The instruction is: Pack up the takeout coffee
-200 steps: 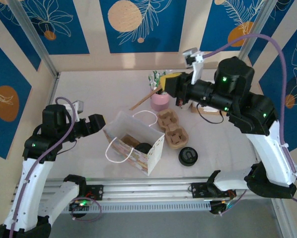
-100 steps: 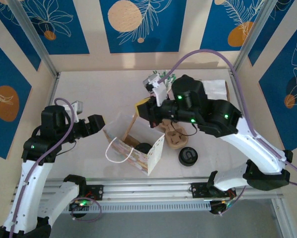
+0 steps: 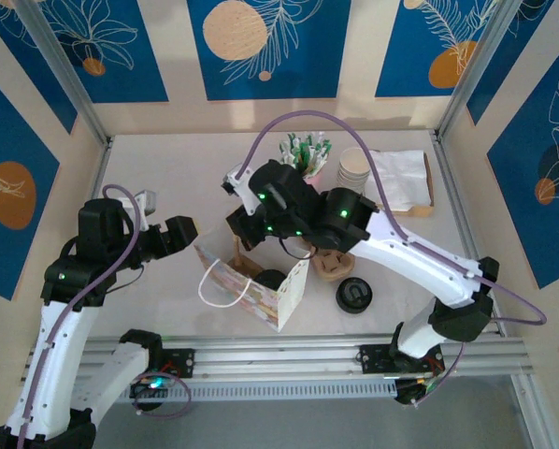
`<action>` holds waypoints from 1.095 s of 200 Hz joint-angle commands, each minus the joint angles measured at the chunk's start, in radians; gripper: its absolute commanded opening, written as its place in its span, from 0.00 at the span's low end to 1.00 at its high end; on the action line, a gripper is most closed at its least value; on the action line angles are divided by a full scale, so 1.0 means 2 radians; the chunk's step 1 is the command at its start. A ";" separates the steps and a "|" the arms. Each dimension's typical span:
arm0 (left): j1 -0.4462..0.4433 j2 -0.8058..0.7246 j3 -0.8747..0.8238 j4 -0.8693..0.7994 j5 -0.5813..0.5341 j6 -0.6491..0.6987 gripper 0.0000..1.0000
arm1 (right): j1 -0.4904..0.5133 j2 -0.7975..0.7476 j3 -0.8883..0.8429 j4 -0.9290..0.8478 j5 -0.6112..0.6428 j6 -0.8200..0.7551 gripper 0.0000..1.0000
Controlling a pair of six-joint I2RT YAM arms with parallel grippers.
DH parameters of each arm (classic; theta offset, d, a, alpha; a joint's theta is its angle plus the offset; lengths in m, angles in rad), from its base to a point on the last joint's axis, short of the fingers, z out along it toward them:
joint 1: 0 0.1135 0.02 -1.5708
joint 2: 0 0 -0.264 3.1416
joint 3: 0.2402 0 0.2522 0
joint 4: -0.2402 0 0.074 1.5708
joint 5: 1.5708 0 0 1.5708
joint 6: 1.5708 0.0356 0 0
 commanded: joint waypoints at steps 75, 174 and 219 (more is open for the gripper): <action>-0.004 0.000 0.003 -0.005 0.000 0.004 0.83 | 0.005 0.038 0.007 -0.006 0.045 0.000 0.09; -0.004 0.000 0.004 -0.010 -0.002 0.008 0.83 | 0.003 0.036 0.030 -0.027 0.090 0.000 0.27; -0.004 -0.002 0.001 -0.009 -0.003 0.007 0.84 | -0.030 -0.020 0.015 -0.019 0.128 0.007 0.29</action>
